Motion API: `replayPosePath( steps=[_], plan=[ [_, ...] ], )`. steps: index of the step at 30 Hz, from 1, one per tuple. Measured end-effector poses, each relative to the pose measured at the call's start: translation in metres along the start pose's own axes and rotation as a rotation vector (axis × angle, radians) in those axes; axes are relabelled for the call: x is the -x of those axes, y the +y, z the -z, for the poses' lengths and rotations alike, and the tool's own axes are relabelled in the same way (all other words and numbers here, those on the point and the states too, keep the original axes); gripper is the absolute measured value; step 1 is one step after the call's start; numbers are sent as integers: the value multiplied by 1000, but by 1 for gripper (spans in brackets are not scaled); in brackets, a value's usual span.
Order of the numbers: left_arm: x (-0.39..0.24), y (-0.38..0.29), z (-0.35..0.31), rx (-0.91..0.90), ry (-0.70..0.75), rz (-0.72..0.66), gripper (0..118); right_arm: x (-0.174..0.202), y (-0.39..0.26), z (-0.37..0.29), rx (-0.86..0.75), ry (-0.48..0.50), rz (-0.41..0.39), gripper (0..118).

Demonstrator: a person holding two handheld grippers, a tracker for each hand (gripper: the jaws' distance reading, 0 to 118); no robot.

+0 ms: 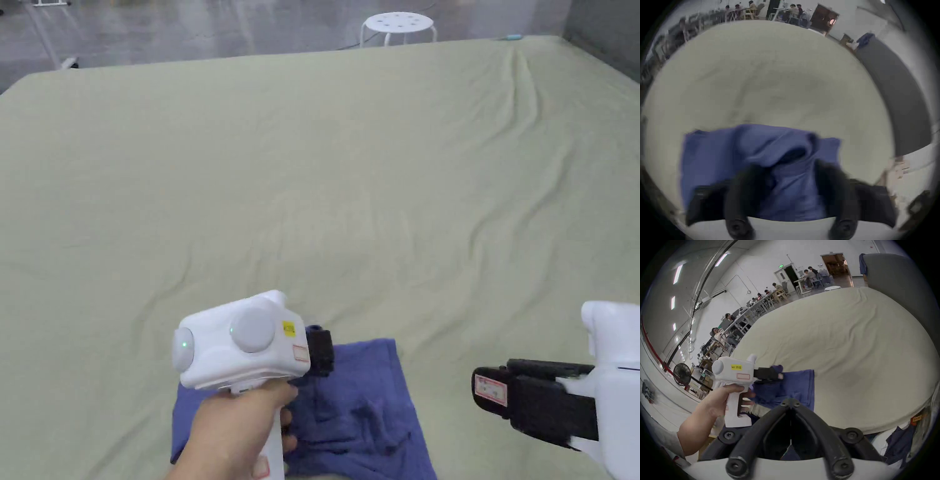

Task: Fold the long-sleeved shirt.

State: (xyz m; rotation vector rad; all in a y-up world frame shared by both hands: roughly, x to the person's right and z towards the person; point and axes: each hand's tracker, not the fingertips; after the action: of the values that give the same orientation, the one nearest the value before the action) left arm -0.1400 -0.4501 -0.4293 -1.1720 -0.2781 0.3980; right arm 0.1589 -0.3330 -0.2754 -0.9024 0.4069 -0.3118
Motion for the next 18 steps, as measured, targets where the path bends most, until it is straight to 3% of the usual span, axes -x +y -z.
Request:
replayPosePath(
  steps=[1, 5, 11, 12, 13, 14, 15, 16, 18],
  plan=[
    [-4, 0, 0, 37, -94, -53, 116, -5, -1, -2, -5, 0, 13, 0],
    [-8, 0, -24, 21, -309, -94, 118, -24, -1, -4, -29, 29, 84, 0],
    [30, 3, -82, -128, -167, -105, 117, -29, 1, -5, -50, 52, 99, 0],
    [38, -1, -89, -160, -91, -121, 100, -28, 2, -3, -53, 61, 100, 0],
    [41, 0, -89, -201, -26, -109, 65, -27, 3, -2, -53, 68, 98, 0],
    [40, -1, -82, -171, 52, -59, 11, -25, 3, 0, -53, 71, 96, 0],
    [37, -7, -71, -124, 154, -25, 0, -24, 3, 3, -52, 73, 93, 0],
    [33, -12, -60, -108, 165, 18, 0, -22, 3, 5, -50, 74, 92, 0],
    [18, -26, -28, -17, -17, 76, 0, -21, 3, 8, -48, 67, 95, 0]
  ],
)
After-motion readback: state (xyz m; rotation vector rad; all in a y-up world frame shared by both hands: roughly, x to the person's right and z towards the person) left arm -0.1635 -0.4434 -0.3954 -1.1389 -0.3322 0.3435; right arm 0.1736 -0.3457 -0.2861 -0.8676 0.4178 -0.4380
